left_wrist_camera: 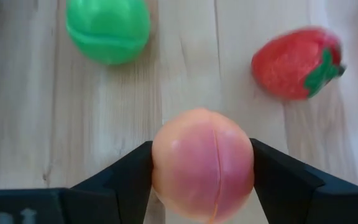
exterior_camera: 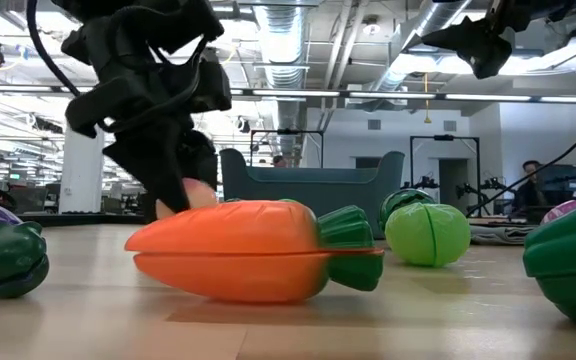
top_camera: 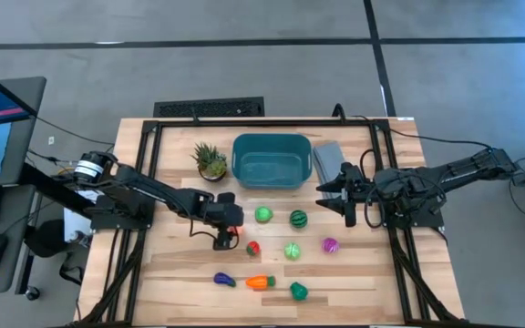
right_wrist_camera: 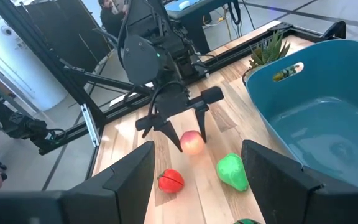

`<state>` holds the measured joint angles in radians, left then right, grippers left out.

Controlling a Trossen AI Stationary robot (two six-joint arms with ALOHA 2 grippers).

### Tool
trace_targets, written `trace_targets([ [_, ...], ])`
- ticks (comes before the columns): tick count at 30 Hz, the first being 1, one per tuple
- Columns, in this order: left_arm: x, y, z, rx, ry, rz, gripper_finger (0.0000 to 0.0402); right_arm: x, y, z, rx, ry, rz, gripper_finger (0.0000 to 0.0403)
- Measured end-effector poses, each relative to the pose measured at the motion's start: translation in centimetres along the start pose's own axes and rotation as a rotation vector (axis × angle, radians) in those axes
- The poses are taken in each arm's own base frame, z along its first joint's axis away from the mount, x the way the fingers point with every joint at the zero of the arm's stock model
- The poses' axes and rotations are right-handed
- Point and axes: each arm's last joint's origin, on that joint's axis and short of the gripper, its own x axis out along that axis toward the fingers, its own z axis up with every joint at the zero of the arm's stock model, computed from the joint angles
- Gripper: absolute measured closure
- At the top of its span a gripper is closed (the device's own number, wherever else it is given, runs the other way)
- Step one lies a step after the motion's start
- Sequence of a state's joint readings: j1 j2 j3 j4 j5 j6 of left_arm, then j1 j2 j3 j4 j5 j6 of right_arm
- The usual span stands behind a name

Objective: Pick and placing Produce into tupperware
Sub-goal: Put the peach into the blue bin

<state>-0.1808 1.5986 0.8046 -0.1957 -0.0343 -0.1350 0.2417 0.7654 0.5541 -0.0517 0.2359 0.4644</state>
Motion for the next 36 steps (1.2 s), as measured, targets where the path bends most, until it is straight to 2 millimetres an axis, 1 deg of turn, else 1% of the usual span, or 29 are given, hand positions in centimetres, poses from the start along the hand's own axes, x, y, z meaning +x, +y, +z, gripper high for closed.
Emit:
trace_targets([
  [7, -1.7, 0.8, 1.7, -0.025, -0.096, 0.037, 0.0174, 0.0, 0.0, 0.0, 0.0, 0.001, 0.0, 0.0138],
  [15, -5.2, 2.2, 3.6, -0.045, -0.255, 0.107, 0.0173, 0.0, 0.0, 0.0, 0.007, 0.002, 0.003, 0.0138],
  [20, -7.0, 3.3, 4.2, -0.058, -0.324, 0.174, 0.0173, 0.0, 0.0, 0.0, 0.006, 0.005, 0.007, 0.0138],
  [27, -7.7, 5.4, 4.9, -0.096, -0.413, 0.244, 0.0173, 0.0, 0.0, 0.0, 0.002, 0.004, 0.007, 0.0138],
  [32, -8.2, 7.2, 5.6, -0.116, -0.492, 0.296, 0.0173, 0.0, 0.0, 0.0, 0.001, 0.005, 0.007, 0.0138],
  [36, -8.5, 8.8, 5.6, -0.135, -0.507, 0.332, 0.0173, 0.0, 0.0, 0.0, 0.004, 0.005, 0.007, 0.0138],
])
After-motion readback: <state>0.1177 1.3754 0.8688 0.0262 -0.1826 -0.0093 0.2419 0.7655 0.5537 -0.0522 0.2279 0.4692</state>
